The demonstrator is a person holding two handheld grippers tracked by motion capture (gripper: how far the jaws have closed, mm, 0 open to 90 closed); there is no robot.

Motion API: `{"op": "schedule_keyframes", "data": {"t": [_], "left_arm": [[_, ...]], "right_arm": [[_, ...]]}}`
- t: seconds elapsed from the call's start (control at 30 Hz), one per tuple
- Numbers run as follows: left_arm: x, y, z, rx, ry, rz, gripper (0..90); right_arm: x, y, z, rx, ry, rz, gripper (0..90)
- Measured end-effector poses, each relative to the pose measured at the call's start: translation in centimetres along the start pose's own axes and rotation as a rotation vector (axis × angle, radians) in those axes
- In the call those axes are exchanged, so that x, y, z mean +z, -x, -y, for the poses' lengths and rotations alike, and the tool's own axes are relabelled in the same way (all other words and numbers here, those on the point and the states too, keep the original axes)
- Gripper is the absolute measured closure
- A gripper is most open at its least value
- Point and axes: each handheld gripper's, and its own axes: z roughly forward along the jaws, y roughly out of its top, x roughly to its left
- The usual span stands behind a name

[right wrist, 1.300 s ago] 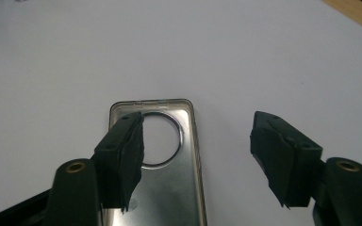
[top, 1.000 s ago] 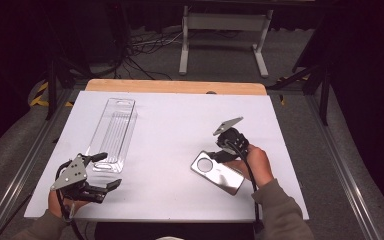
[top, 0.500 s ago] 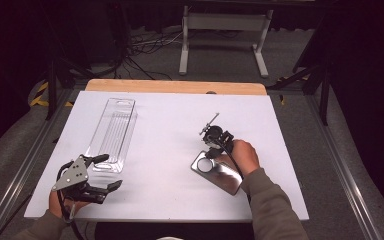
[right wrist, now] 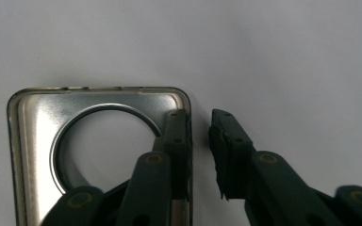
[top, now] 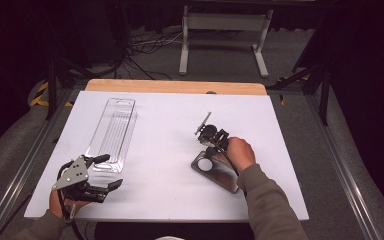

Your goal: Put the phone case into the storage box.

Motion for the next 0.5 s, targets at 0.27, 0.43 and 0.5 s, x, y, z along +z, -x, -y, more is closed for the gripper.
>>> {"op": "schedule_keyframes", "data": {"t": [0.27, 0.43, 0.5], "left_arm": [[0.14, 0.0, 0.05, -0.001, -0.005, -0.001, 14.5], [0.07, -0.15, 0.15, -0.007, -0.009, -0.009, 14.9], [0.01, -0.17, 0.14, -0.01, -0.012, -0.008, 14.9]], "right_arm": [[0.05, -0.45, -0.39, -0.06, -0.024, 0.006, 86.5], [0.01, -0.46, -0.39, -0.061, -0.022, -0.002, 88.2], [-0.03, -0.48, -0.35, -0.059, -0.016, -0.002, 88.5]]}}
